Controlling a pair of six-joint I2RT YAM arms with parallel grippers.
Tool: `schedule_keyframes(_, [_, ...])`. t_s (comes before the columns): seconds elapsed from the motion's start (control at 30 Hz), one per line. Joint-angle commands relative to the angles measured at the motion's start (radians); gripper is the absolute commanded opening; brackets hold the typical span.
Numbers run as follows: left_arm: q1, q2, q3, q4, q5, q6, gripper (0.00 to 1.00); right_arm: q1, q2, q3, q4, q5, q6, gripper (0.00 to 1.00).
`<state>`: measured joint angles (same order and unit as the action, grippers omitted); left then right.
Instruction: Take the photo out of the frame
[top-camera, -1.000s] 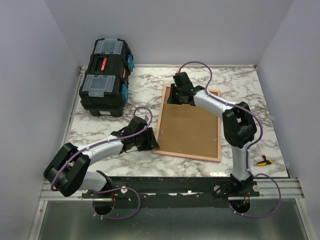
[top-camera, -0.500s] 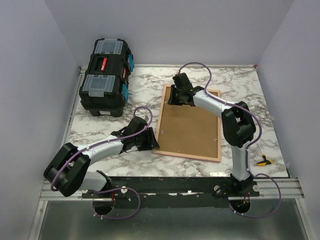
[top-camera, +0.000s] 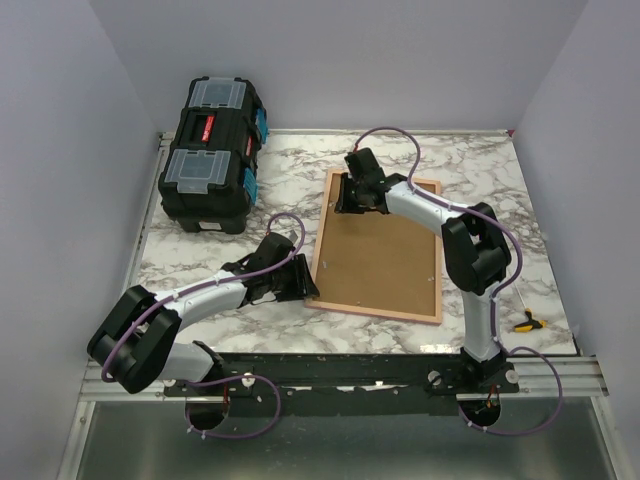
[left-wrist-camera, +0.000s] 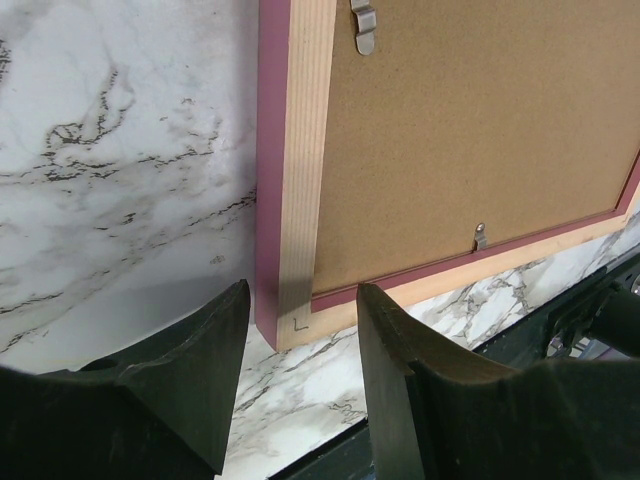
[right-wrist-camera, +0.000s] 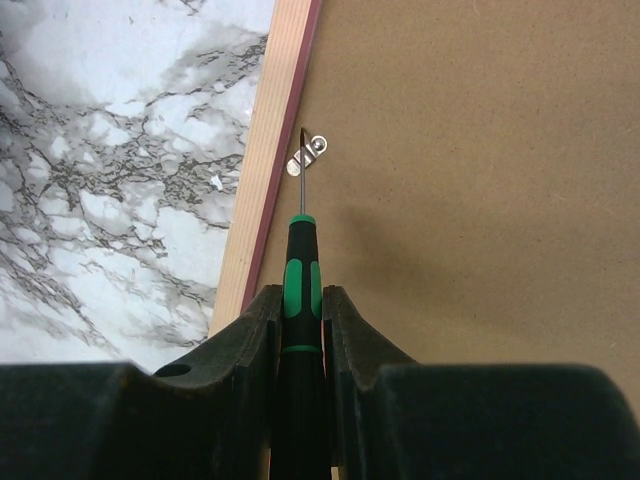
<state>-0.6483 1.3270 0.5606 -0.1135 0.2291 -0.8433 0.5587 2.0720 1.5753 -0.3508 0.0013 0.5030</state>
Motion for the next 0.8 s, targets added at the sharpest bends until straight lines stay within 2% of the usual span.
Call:
schedule_keyframes(0.0, [-0.004, -0.007, -0.004, 0.02, 0.008, -0.005, 0.48, 0.011, -0.001, -0.019, -0.077, -0.013, -0.03, 0.01])
schedule_keyframes(0.27, [-0.004, -0.009, -0.005, 0.018, 0.008, -0.006, 0.48, 0.019, 0.026, 0.027, -0.129, -0.015, -0.06, 0.01])
schedule_keyframes(0.47, [-0.004, -0.005, -0.005, 0.021, 0.014, -0.006, 0.48, 0.024, 0.03, 0.037, -0.087, -0.054, -0.067, 0.01])
schedule_keyframes(0.63, [-0.005, -0.008, -0.001, 0.018, 0.013, -0.007, 0.48, 0.024, 0.087, 0.117, -0.13, -0.072, -0.071, 0.01])
schedule_keyframes(0.77, [-0.005, -0.021, -0.006, 0.01, 0.007, -0.005, 0.48, 0.026, 0.081, 0.113, -0.152, -0.063, -0.072, 0.0])
